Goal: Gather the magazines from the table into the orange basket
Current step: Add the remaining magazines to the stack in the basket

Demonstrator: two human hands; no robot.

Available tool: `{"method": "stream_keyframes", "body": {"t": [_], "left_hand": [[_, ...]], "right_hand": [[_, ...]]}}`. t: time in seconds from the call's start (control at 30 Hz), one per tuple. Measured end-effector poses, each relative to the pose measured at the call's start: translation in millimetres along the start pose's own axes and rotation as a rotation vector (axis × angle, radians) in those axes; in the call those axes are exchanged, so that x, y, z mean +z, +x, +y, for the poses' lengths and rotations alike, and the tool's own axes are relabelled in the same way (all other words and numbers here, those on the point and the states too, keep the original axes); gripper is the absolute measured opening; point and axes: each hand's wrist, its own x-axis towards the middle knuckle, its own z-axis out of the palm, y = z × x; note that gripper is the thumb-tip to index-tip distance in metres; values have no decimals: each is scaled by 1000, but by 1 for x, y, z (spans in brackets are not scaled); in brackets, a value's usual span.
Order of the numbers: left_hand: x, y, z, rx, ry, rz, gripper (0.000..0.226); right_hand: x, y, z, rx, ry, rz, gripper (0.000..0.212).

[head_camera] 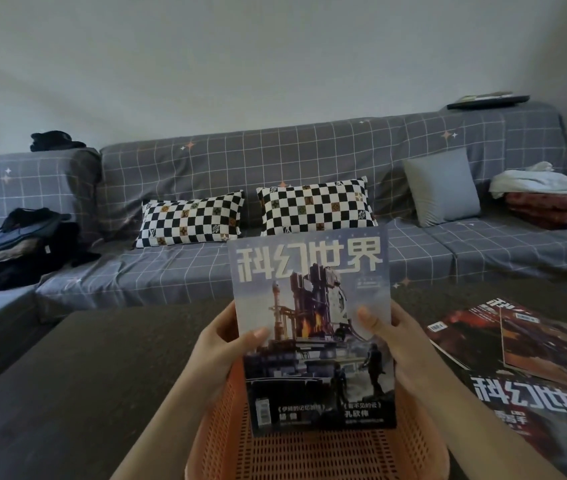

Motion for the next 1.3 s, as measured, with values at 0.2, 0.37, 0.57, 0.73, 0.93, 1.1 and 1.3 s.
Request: {"method": "stream_keyframes", "body": {"t": [0.2,0.37,0.57,0.73,0.93,1.1,1.3], "left_hand": [[-10,5,-23,-46,-88,-29,96],[-4,6,-30,-61,-102,-25,102],[3,7,-35,-75,23,69,125],[8,5,-37,-54,28,84,117],[11,6,-37,-55,-25,65,97],[11,8,-33,-30,33,136,112],[11,8,-32,91,20,188,68]], "right_hand": [[-9,11,24,53,118,-80,73],[-9,10,32,75,73,-74,80],[-4,4,37,78,-6,-23,85],[0,-1,39,49,-128,24,80],[5,0,41,0,-184,80,79],[1,3,39,45,-49,66,63],[-2,3,42,17,-74,91,58]]}}
